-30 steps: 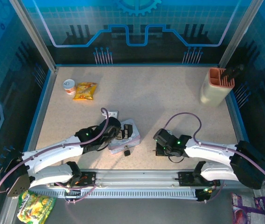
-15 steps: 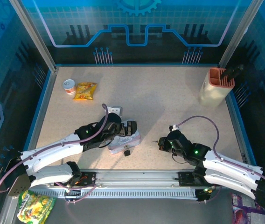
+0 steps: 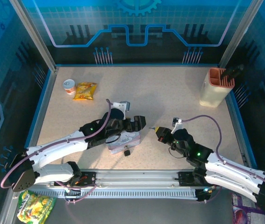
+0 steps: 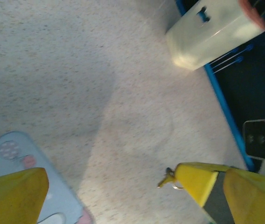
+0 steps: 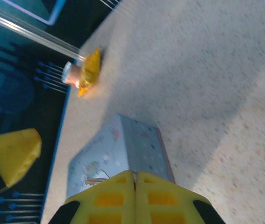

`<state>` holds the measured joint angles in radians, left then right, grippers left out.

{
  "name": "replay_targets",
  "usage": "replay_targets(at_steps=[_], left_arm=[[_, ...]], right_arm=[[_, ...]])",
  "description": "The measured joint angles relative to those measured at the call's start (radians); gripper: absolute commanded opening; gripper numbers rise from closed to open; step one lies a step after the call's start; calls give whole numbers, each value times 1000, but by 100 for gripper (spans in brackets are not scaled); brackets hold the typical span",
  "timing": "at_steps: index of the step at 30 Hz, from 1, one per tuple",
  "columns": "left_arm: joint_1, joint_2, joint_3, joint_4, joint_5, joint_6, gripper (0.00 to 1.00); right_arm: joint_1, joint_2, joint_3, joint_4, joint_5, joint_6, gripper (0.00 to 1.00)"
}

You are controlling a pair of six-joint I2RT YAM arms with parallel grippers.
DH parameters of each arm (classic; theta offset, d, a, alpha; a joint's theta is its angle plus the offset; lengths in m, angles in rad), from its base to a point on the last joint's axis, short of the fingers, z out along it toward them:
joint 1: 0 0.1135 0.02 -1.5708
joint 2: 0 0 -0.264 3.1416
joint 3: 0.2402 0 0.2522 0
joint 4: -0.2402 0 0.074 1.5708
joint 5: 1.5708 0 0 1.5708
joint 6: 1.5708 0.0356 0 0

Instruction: Unlock the padlock with the key

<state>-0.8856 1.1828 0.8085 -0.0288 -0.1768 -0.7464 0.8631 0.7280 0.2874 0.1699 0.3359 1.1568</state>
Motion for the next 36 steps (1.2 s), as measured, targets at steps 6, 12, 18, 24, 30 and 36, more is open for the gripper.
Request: replay_targets(at_steps=[6,12,18,24,30,36], left_arm=[[-6,39,-5,131,21,-105,74],[-17,86,-12,213,39,-190,61],[-17,107,-13,249,55,-223,47],[-17,109,-13,259,70,-225,34],[-18,109,-13,286,93,-224,13],[-16,109,-19,298,94,-218,1]], right_arm=[[1,50,0,186,55,7,0],[9,97,0,302,68,21,0],[24,103,0,353,76,22,0],[27,105,0,371,76,23,0],[33,119,0,381,76,22,0],[34,130,10,372,81,18,0]])
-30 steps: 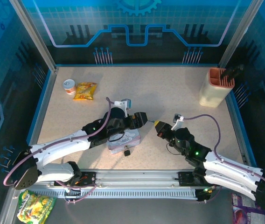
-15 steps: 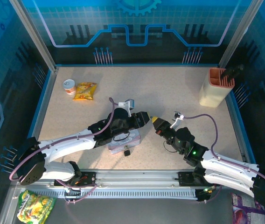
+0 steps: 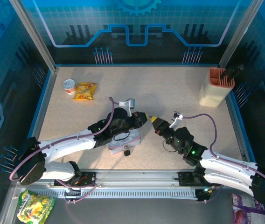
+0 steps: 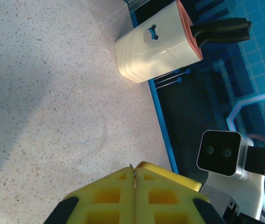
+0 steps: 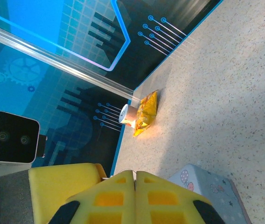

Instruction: Unlock the padlock with the key

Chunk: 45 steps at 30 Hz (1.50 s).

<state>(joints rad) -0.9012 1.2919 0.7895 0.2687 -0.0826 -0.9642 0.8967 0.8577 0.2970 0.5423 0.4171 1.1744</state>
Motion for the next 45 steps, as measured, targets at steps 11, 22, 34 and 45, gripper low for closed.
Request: replay_targets(at_steps=[11,22,34,45], left_arm=[[66,-11,-1,-6,14,121,0],[132,-87,1,-72,70,263,0],[132,-83,7,-15,214,248,0],[132,-76,8,52,298,187,0]], right_arm=[[-127,40,142,-141,-178,-66,47],[-269,90,117,82,-526,-99,49],[-355,119,120,65,-737,-144,51],[-355,74,109,82,-795,-172,39]])
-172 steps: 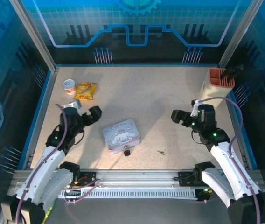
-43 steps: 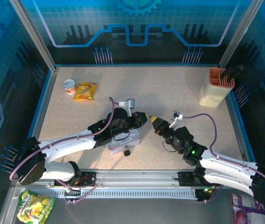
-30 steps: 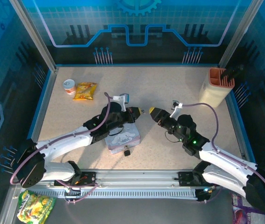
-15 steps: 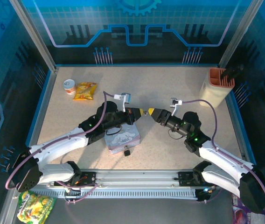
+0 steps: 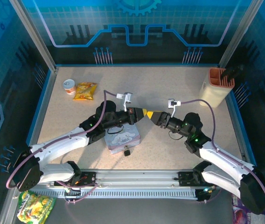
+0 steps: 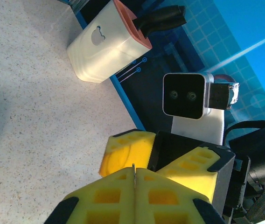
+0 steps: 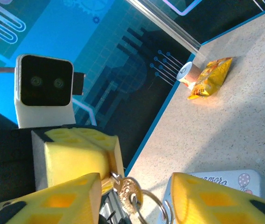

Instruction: Unlock the padlock with the key

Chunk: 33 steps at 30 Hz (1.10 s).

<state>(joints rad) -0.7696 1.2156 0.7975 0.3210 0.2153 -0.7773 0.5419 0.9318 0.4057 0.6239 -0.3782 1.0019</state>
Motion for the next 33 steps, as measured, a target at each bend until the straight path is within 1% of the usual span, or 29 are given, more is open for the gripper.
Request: replay_targets(at_steps=[5,10,14,19,25,33], left_arm=[[0,0,0,0,3,-8,0],[0,0,-2,14,3,-10,0],[0,0,-2,21,3,-10,0],[0,-7,-3,18,3,-10,0],[0,-23,-6,17,11,-9,0],[0,-31,-9,11,58,26,0]], right_arm=[[0,-36,0,-26,-8,-27,32],[0,-35,-6,-24,-17,-31,28],[0,-26,-14,-10,-27,-35,22],[0,-29,-13,-21,-39,-51,22],[-2,-34,-13,-14,-51,-56,24],[-41,-24,-48,112,-71,-7,25]])
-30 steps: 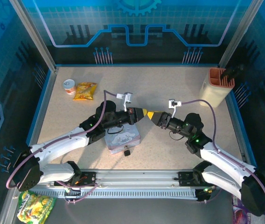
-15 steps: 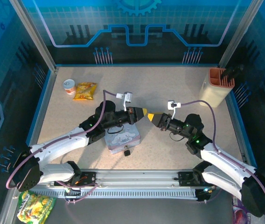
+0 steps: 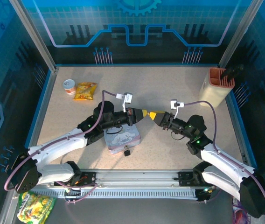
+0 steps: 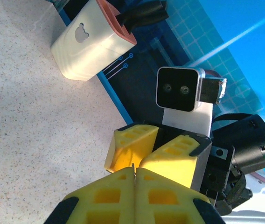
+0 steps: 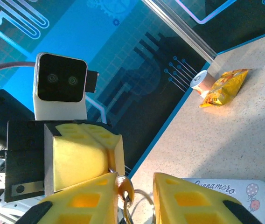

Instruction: Unlock the padlock with the key

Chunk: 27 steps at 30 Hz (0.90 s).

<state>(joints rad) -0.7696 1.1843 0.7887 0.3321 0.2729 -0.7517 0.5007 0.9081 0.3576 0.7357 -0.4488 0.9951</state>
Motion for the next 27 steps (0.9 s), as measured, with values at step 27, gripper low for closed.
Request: replay_targets(at_steps=[27], left_arm=[[13,-24,0,-35,45,44,0]], right_arm=[[2,37,-11,92,-117,6,6]])
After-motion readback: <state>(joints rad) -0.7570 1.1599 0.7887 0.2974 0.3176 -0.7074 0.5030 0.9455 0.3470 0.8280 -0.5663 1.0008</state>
